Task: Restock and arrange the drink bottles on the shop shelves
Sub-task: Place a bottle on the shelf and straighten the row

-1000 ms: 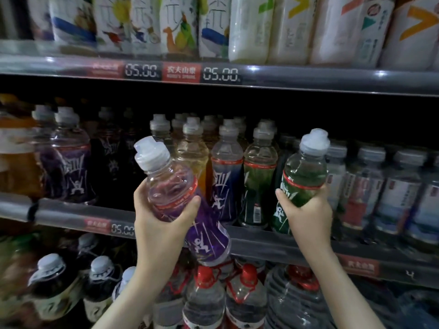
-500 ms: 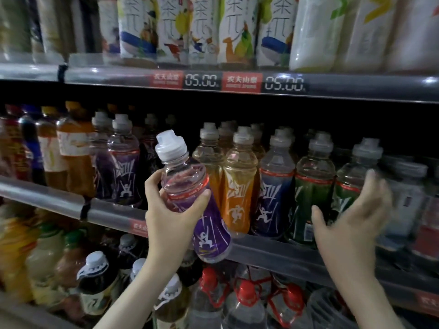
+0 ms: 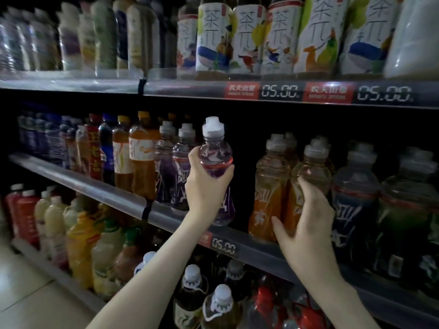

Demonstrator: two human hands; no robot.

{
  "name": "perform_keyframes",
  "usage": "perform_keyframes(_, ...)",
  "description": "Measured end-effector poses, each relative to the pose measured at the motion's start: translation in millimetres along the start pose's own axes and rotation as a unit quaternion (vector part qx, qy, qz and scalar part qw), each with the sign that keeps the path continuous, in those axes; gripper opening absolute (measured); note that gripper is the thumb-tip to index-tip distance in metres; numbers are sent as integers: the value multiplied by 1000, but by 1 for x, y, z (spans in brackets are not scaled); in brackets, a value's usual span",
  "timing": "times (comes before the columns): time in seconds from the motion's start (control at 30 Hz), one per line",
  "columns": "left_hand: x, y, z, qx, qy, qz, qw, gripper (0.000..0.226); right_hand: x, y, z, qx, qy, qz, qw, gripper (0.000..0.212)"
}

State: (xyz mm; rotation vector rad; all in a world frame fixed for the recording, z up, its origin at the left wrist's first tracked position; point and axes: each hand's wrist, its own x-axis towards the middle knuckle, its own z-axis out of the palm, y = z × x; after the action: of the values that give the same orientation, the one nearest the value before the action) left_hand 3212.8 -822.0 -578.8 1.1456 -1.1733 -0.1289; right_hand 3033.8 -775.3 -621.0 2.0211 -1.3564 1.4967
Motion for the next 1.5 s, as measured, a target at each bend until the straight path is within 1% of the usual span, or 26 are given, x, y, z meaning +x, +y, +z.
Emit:
perform_keyframes(0.13, 15, -11, 8, 26, -20, -17, 999, 75, 4, -6, 11, -30, 18, 3, 999, 87)
perform_keyframes(0.23, 15, -23, 12, 71, -41, -15, 997, 80, 6, -4, 11, -57, 48, 19, 997, 91)
perform_keyframes(0.3, 17, -26, 15, 102, -52, -20, 993, 85, 5, 3, 10, -74, 52, 33, 995, 96)
perform_keyframes(0.37, 20, -26, 19, 162, -57, -16, 985, 89, 3, 10, 10, -85, 31, 53, 995, 101)
perform_keyframes(0.47, 23, -28, 22, 281, -54, 21, 958, 91, -1, 17, 8, -64, -1, 92, 994, 105)
perform_keyframes(0.53, 24, -31, 24, 325, -50, 35, 944, 91, -4, 18, 4, -35, -25, 109, 993, 106)
perform_keyframes(0.6, 26, -32, 26, 343, -44, 37, 938, 91, -7, 20, 1, -7, -49, 128, 991, 105)
perform_keyframes(0.7, 22, -32, 29, 327, -35, 24, 944, 92, -9, 22, 1, 8, -73, 153, 986, 103)
perform_keyframes(0.73, 16, -31, 30, 307, -29, 28, 951, 93, -8, 22, 0, 10, -76, 158, 984, 103)
perform_keyframes(0.8, -3, -24, 34, 234, -25, 66, 970, 92, -7, 20, -1, 16, -75, 163, 984, 103)
perform_keyframes(0.83, -16, -18, 36, 180, -44, 83, 979, 89, -7, 19, -2, 19, -75, 163, 984, 103)
perform_keyframes(0.87, -29, -11, 39, 124, -79, 90, 985, 87, -6, 18, -2, 22, -78, 165, 983, 104)
perform_keyframes(0.93, -48, -5, 47, 48, -177, 75, 980, 88, -4, 18, -1, 32, -89, 173, 980, 103)
perform_keyframes(0.97, -54, -6, 52, 31, -218, 57, 974, 90, -4, 19, -1, 37, -91, 173, 980, 101)
perform_keyframes(1.0, -57, -8, 56, 30, -245, 40, 968, 92, -3, 19, -1, 37, -92, 170, 981, 101)
perform_keyframes(1.07, -59, -12, 62, 64, -262, 16, 963, 95, -3, 21, -1, 24, -92, 162, 982, 101)
perform_keyframes(1.13, -61, -15, 67, 107, -253, 16, 961, 95, -4, 23, 0, 3, -92, 151, 984, 102)
perform_keyframes(1.2, -63, -13, 69, 127, -235, 30, 963, 94, -5, 24, 0, -10, -93, 146, 985, 104)
perform_keyframes(1.27, -66, -11, 69, 124, -228, 30, 965, 94, -7, 25, -4, -29, -104, 140, 984, 107)
perform_keyframes(1.33, -69, -9, 71, 112, -233, 23, 966, 93, -9, 25, -12, -53, -117, 139, 982, 101)
perform_keyframes(1.37, -71, -7, 72, 111, -234, 23, 966, 92, -8, 25, -18, -68, -106, 131, 983, 94)
perform_keyframes(1.4, -72, -5, 73, 111, -232, 24, 966, 92, -6, 25, -25, -86, -76, 107, 988, 86)
perform_keyframes(1.47, -76, 1, 75, 98, -222, 14, 970, 91, 1, 28, -41, -118, 21, 41, 992, 70)
perform_keyframes(1.5, -80, 6, 77, 78, -216, 4, 973, 91, 7, 32, -48, -135, 66, 19, 988, 67)
